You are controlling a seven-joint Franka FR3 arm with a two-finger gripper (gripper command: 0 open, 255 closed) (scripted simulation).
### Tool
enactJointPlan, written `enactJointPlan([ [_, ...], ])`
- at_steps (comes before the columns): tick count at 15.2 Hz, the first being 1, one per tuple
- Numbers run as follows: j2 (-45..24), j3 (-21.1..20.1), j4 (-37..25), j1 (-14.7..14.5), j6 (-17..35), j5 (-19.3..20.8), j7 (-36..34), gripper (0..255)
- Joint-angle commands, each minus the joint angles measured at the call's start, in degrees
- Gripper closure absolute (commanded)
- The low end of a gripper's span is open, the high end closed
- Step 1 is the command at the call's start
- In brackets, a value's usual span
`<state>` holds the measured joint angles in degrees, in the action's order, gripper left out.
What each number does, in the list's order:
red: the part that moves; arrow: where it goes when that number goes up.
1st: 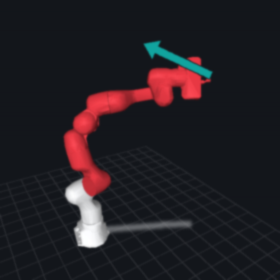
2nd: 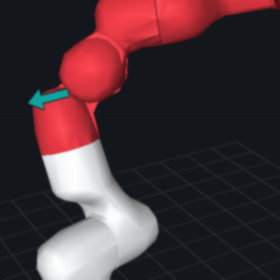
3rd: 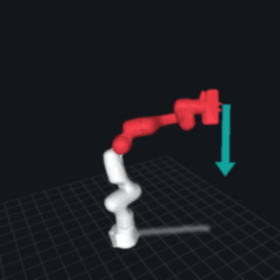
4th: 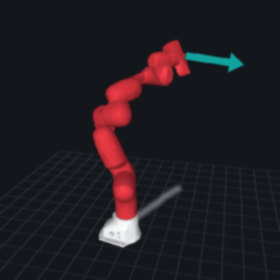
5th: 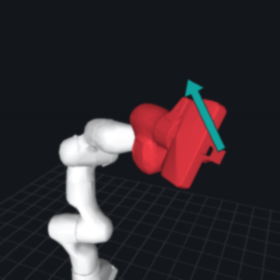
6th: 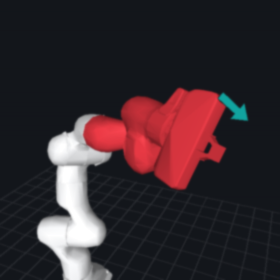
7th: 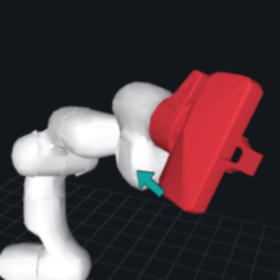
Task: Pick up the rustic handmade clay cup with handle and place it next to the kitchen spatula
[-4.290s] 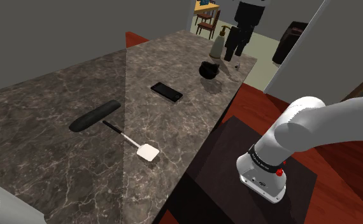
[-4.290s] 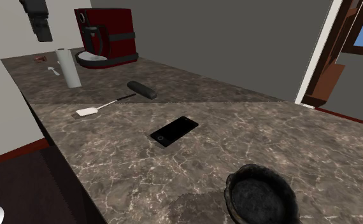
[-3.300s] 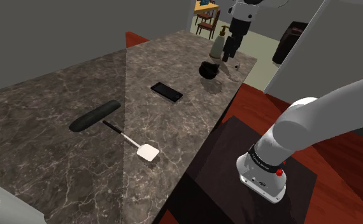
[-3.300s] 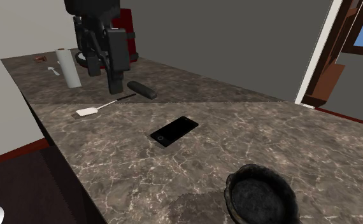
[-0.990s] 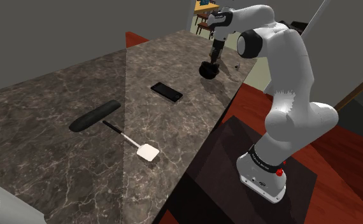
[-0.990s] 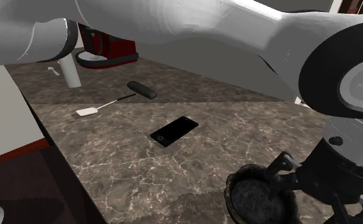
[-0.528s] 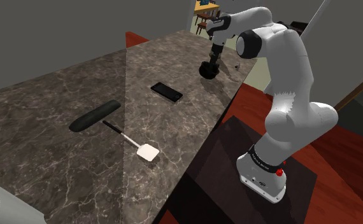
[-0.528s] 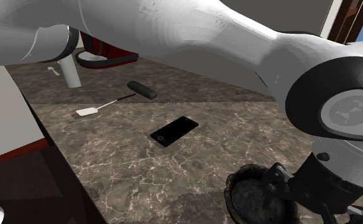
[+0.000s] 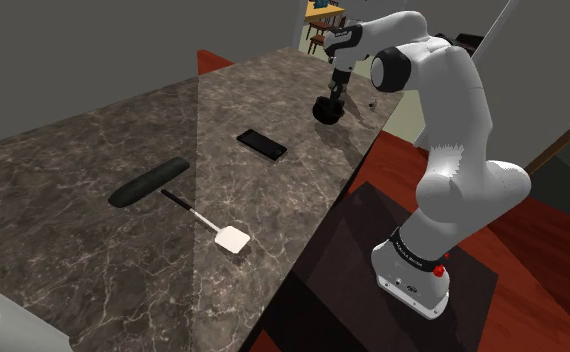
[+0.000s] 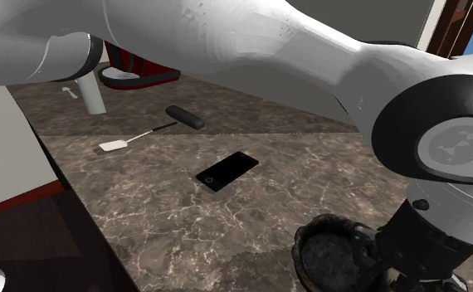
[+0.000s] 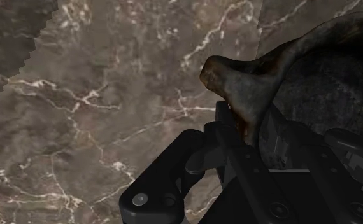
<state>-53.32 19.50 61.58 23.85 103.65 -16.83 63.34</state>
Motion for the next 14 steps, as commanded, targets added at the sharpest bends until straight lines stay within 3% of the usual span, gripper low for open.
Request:
enactJointPlan([
  [1,0.0,0.0,0.0,0.0,-0.01,0.0,0.0,255],
  [7,0.0,0.0,0.0,0.0,0.0,0.0,0.0,255],
  [14,1.93,0.37,-2.09,0.12,-3.93,0.51,-0.39,255],
])
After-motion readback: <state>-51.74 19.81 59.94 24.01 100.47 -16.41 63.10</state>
